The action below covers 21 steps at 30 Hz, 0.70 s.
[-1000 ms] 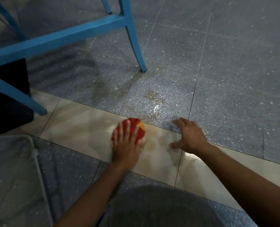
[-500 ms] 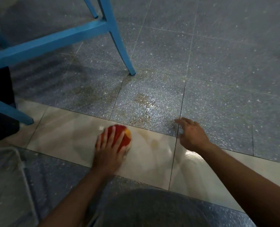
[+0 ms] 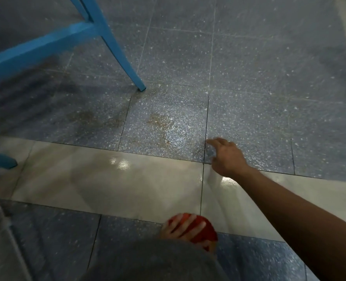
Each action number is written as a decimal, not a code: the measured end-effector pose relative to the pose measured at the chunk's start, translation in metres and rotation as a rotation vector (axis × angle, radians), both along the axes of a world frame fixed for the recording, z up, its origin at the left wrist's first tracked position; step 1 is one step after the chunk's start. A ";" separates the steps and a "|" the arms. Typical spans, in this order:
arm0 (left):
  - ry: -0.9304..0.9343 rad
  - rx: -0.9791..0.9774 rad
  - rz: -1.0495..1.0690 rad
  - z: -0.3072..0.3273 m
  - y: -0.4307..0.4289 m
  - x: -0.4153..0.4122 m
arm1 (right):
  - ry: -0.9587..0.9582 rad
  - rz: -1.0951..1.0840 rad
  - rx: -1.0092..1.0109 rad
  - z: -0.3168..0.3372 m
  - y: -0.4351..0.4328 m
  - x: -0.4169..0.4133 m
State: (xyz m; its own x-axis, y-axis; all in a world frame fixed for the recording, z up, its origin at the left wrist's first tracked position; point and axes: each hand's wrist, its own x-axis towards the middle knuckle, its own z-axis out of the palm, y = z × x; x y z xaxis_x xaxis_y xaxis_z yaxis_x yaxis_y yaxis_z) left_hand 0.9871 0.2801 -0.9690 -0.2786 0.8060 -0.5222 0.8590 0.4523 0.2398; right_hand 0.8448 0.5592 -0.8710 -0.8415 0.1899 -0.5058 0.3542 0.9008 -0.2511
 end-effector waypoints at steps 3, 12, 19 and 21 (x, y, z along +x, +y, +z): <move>0.059 0.175 -0.193 -0.009 -0.036 -0.007 | -0.016 -0.005 0.009 0.000 0.002 0.002; 0.180 0.224 0.230 0.020 -0.045 -0.133 | -0.008 -0.015 0.033 0.001 0.014 0.011; 0.121 0.223 0.312 0.030 0.091 -0.093 | 0.021 0.012 0.039 0.006 0.006 0.006; 0.123 0.272 0.102 0.025 0.098 -0.062 | 0.030 0.011 0.040 0.008 0.005 0.004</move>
State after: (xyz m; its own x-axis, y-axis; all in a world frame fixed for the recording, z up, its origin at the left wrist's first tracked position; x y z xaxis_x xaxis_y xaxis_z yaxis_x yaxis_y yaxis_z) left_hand 0.9249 0.3776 -0.9443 -0.4129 0.8762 -0.2486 0.8424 0.4711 0.2614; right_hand 0.8483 0.5642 -0.8627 -0.8585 0.1998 -0.4723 0.3366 0.9144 -0.2251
